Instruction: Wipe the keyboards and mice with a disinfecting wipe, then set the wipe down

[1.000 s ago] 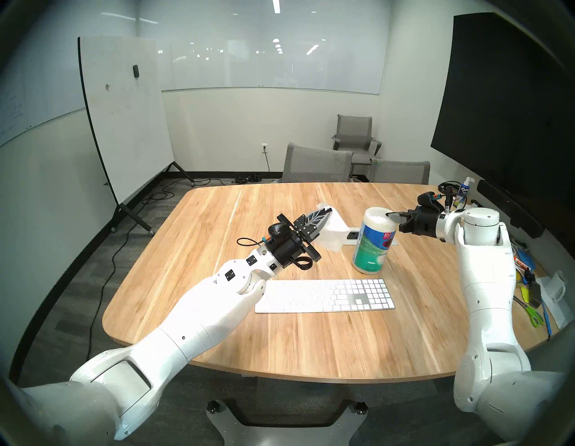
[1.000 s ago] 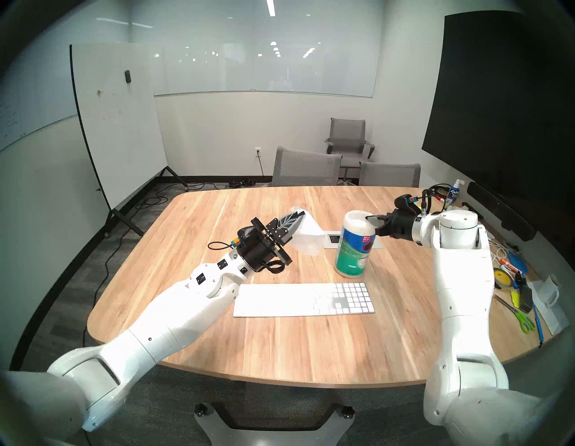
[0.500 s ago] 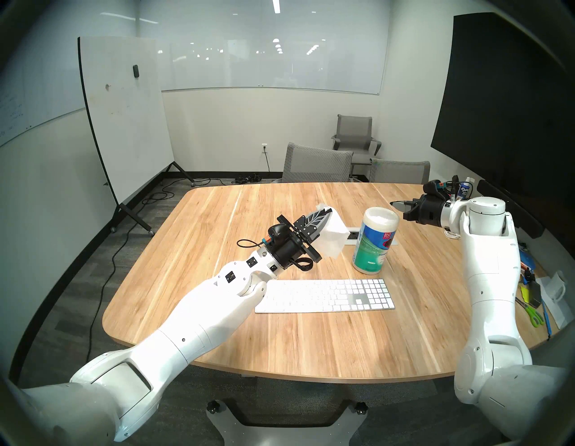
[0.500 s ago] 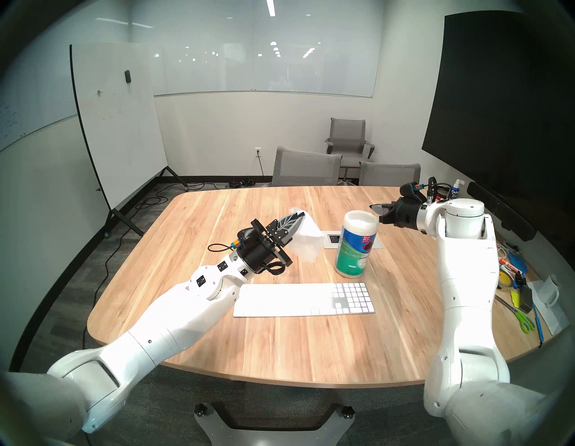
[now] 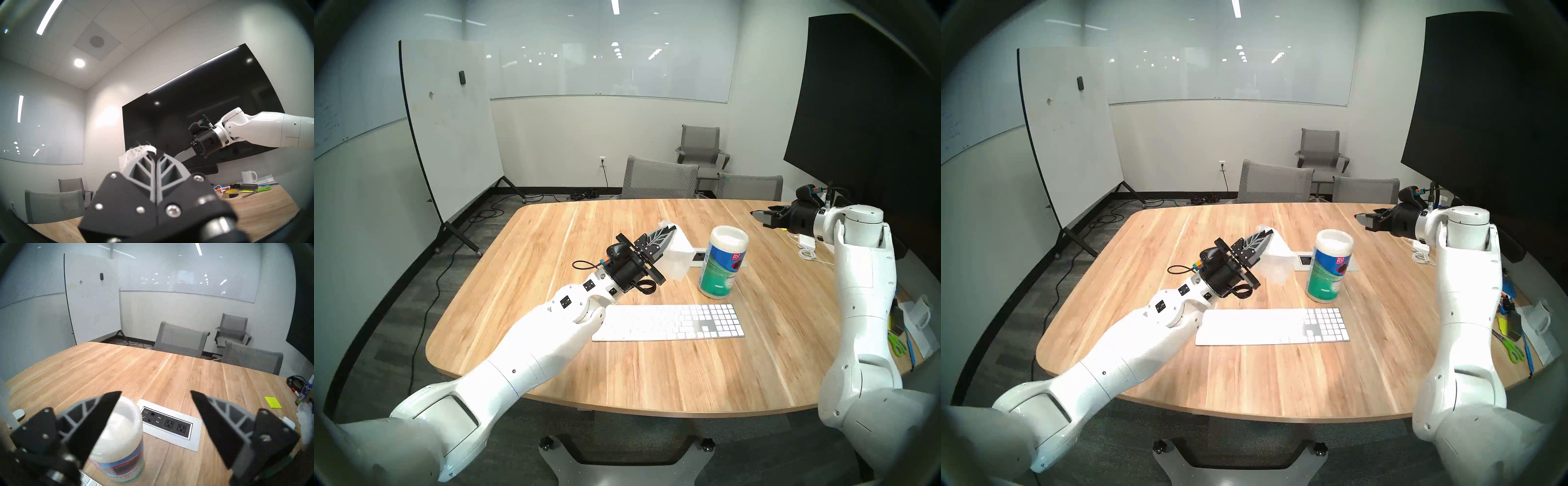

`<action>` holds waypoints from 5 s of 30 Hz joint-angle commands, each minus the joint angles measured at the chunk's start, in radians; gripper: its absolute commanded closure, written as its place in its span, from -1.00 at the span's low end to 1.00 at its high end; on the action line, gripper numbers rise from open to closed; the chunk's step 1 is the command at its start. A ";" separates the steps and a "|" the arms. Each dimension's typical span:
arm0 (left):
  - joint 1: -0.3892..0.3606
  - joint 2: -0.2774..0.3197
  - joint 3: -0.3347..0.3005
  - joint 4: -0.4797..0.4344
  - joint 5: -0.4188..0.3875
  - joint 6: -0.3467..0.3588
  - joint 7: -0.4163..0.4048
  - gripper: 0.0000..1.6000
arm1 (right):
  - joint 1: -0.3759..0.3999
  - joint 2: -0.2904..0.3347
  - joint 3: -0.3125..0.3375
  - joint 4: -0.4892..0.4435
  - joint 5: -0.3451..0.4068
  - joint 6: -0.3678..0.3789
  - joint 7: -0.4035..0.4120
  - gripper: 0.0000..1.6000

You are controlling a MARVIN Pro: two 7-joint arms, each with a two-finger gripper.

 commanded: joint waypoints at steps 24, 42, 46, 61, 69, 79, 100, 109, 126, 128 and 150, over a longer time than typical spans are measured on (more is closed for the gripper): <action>-0.021 0.078 0.014 -0.164 0.164 0.225 0.082 1.00 | -0.007 0.009 0.020 -0.060 -0.001 0.023 0.001 -1.00; -0.071 0.120 0.048 -0.289 0.175 0.508 0.016 1.00 | -0.007 0.009 0.021 -0.059 -0.001 0.022 0.002 -1.00; -0.070 0.114 0.082 -0.297 0.187 0.573 -0.006 1.00 | -0.007 0.009 0.021 -0.060 -0.001 0.022 0.002 -1.00; -0.014 0.177 0.118 -0.461 0.196 0.659 0.017 1.00 | -0.007 0.009 0.021 -0.059 -0.001 0.022 0.002 -1.00; 0.041 0.191 0.143 -0.565 0.212 0.756 0.089 1.00 | -0.007 0.009 0.021 -0.060 -0.002 0.022 0.002 -1.00; 0.122 0.173 0.133 -0.561 0.167 0.786 0.184 1.00 | -0.007 0.008 0.022 -0.061 -0.002 0.022 0.002 -1.00; 0.110 0.168 0.109 -0.555 0.060 0.861 0.146 1.00 | -0.007 0.008 0.022 -0.060 -0.002 0.022 0.002 -1.00; 0.085 0.163 0.102 -0.547 0.038 0.908 0.121 1.00 | -0.007 0.008 0.022 -0.060 -0.003 0.022 0.002 -1.00; 0.076 0.141 0.071 -0.532 -0.031 0.987 0.107 1.00 | -0.007 0.008 0.022 -0.061 -0.003 0.022 0.002 -1.00; 0.074 0.140 0.070 -0.530 -0.036 0.992 0.106 1.00 | -0.007 0.008 0.022 -0.061 -0.003 0.022 0.002 -1.00; 0.059 0.151 0.091 -0.542 0.009 0.985 0.105 1.00 | -0.007 0.008 0.022 -0.060 -0.003 0.022 0.003 -1.00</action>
